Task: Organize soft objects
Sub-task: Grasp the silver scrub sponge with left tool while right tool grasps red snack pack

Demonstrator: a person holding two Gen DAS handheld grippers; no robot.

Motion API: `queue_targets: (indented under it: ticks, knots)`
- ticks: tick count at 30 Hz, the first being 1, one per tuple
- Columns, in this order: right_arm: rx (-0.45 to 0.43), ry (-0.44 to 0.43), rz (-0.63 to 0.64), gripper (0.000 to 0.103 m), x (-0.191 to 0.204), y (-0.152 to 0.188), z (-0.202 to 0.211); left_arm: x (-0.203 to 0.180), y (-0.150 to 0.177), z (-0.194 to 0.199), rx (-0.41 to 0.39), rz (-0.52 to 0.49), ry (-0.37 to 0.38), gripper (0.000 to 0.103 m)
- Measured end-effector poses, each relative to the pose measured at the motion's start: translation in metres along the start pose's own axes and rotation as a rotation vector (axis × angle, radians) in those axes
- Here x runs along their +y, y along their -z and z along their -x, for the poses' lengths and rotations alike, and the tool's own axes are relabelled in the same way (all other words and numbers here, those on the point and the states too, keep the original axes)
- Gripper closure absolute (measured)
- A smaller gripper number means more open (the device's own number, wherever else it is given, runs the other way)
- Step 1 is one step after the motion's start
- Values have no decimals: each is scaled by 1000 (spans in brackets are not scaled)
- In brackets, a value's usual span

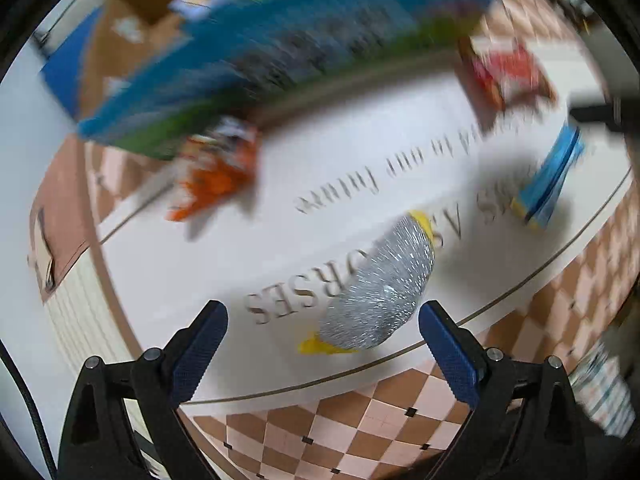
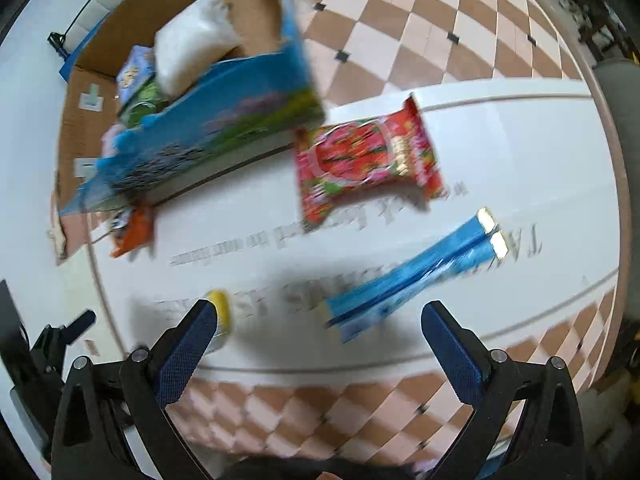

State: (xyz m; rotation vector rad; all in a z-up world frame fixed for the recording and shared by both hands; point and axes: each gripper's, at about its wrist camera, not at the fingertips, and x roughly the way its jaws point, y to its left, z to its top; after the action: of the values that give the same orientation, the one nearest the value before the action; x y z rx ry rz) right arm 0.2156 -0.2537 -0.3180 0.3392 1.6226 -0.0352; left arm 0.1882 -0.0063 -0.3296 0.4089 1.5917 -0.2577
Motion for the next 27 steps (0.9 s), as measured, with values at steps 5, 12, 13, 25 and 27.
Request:
queue_targets:
  ticks: [5, 12, 13, 25, 27]
  knots:
    - [-44, 37, 51, 0, -15, -37, -17, -14, -11, -36, 67, 4, 11, 5]
    - [-110, -111, -35, 0, -45, -101, -29, -7, -22, -49, 89, 77, 39, 5]
    - [-88, -115, -45, 4, -48, -105, -36, -5, -24, -50, 91, 84, 44, 5]
    - [178, -137, 63, 27, -29, -33, -69, 8, -25, -63, 93, 102, 70, 5]
    - [101, -17, 157, 10, -19, -28, -56, 0, -20, -70, 95, 95, 68, 5]
